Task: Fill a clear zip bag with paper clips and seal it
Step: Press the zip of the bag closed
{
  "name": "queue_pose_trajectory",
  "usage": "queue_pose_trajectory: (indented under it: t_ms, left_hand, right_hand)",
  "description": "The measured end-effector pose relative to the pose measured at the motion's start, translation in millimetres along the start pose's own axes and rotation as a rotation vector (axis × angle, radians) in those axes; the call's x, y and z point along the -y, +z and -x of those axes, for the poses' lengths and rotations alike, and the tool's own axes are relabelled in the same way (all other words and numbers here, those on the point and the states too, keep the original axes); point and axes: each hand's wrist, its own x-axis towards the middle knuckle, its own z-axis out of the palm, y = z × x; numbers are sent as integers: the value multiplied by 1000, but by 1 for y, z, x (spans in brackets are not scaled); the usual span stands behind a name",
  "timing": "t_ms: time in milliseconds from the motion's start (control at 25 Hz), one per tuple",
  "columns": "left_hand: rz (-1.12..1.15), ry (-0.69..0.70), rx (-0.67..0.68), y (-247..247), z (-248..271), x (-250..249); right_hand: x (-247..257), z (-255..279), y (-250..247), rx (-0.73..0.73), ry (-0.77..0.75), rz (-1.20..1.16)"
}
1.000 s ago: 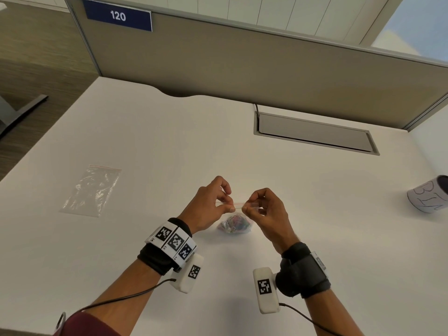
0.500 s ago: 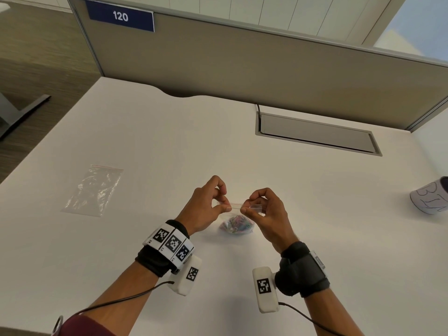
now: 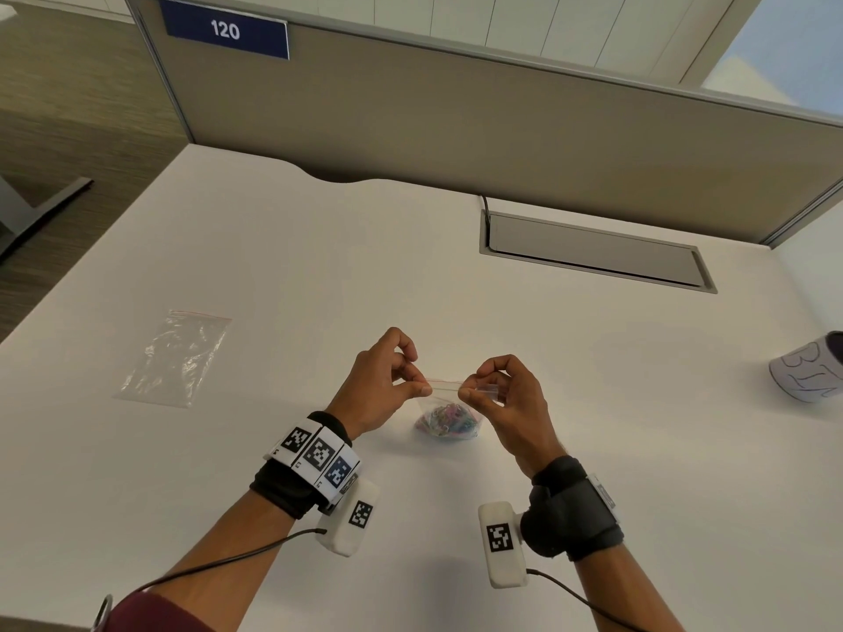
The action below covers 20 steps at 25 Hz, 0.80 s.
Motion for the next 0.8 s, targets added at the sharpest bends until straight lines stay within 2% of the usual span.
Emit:
queue_pose_trajectory:
  t_ms: [120, 480, 800]
  left_hand:
    - [7, -30, -68, -1, 1, 1]
    - [-1, -77, -64, -4, 0, 0]
    - [15, -57, -140, -4, -2, 5]
  right_hand:
    - [1, 0, -1, -14, 2, -22]
    - [3, 0, -5, -40, 43, -66]
    - [1, 1, -13, -112, 30, -164]
